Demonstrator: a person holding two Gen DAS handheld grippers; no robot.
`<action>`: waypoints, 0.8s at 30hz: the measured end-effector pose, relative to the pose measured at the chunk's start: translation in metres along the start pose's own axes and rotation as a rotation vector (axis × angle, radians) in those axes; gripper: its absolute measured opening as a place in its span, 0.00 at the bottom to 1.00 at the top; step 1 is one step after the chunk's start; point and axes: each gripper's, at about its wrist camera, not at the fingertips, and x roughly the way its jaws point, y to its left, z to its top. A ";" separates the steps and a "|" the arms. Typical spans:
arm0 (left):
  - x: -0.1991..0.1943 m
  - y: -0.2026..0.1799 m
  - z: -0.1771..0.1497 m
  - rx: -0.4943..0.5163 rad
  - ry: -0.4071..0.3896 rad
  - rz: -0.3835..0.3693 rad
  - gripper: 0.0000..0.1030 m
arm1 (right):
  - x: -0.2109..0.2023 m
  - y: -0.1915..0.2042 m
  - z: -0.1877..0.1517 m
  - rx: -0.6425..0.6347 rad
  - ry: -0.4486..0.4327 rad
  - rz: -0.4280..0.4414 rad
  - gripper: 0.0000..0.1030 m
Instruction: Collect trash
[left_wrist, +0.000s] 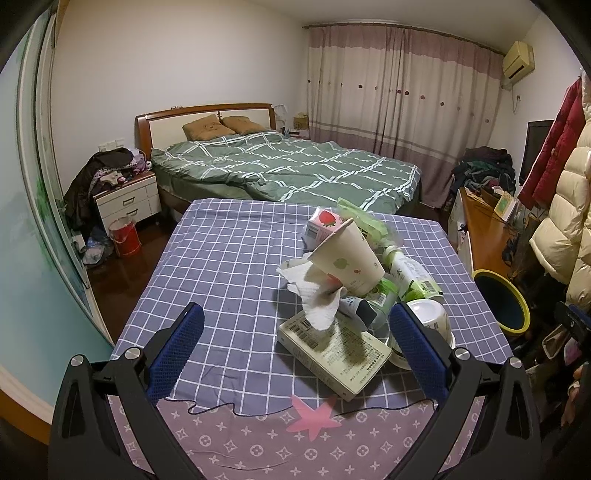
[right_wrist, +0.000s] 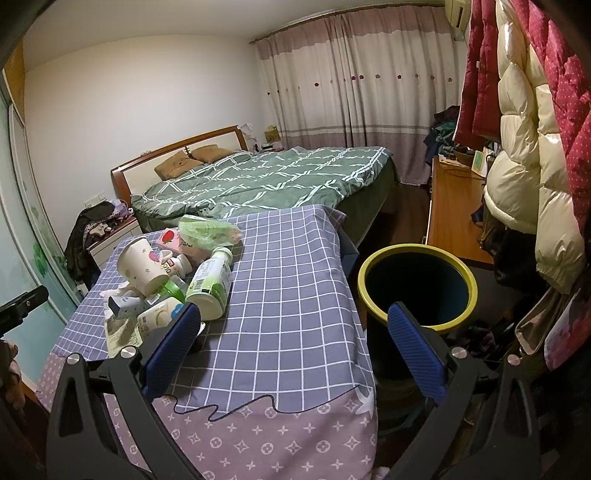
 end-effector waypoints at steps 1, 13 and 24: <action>0.000 0.000 0.000 0.000 0.000 0.000 0.96 | 0.000 0.000 0.000 0.001 0.001 0.001 0.94; 0.001 0.000 -0.001 -0.003 0.004 0.000 0.96 | 0.004 0.003 -0.002 0.001 0.006 0.004 0.94; 0.005 -0.001 -0.003 -0.001 0.012 -0.006 0.96 | 0.006 0.004 -0.003 0.003 0.011 0.006 0.94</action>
